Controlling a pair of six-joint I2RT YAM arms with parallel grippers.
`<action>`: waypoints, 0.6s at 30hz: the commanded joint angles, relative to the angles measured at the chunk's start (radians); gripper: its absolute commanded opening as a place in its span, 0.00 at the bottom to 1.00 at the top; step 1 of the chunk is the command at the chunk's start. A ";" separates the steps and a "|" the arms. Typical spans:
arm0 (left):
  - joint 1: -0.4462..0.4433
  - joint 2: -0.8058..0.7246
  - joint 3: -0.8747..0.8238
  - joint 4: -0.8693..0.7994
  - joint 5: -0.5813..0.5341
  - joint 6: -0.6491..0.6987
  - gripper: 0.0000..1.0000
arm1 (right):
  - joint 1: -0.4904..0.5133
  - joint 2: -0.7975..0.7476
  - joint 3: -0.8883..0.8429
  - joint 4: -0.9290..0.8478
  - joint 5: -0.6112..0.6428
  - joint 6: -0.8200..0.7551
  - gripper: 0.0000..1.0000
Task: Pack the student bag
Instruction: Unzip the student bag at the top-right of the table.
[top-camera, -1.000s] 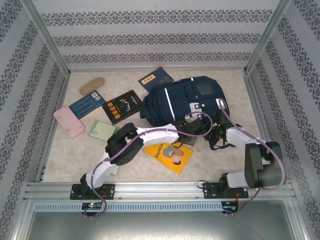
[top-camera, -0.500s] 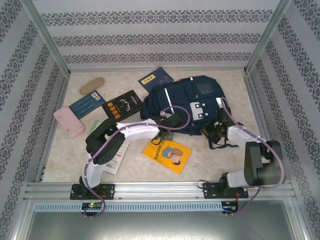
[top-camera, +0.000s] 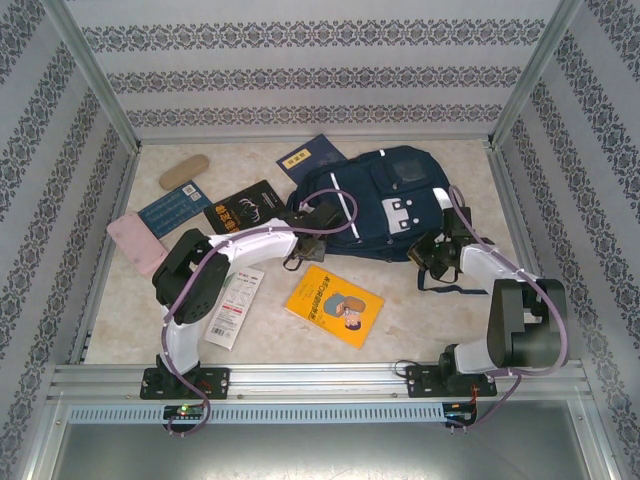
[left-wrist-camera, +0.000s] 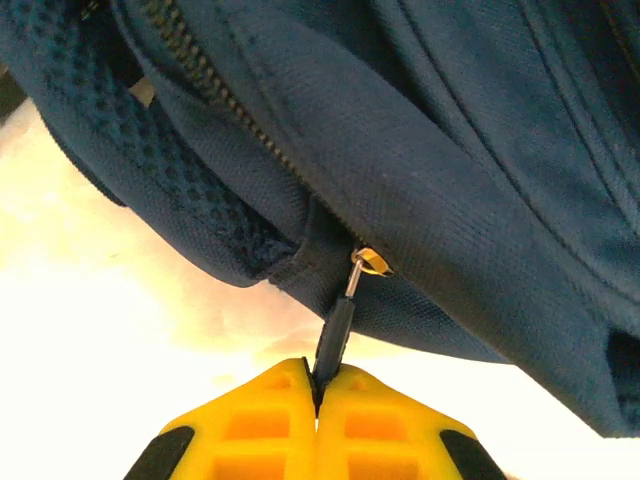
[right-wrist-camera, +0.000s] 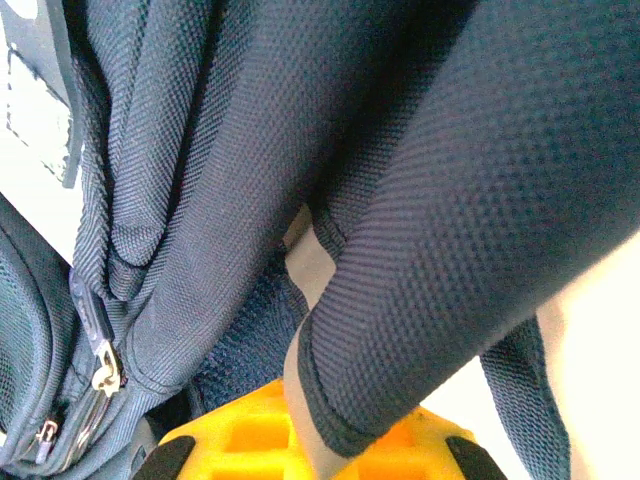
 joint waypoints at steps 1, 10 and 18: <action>-0.014 -0.023 0.025 -0.099 -0.029 0.122 0.00 | -0.056 0.032 0.066 -0.011 0.147 -0.033 0.00; -0.222 0.109 0.255 -0.162 0.162 0.201 0.00 | -0.121 0.185 0.271 -0.070 0.120 -0.072 0.41; -0.286 0.210 0.427 -0.180 0.259 0.191 0.00 | -0.118 -0.032 0.103 -0.102 0.059 -0.057 0.56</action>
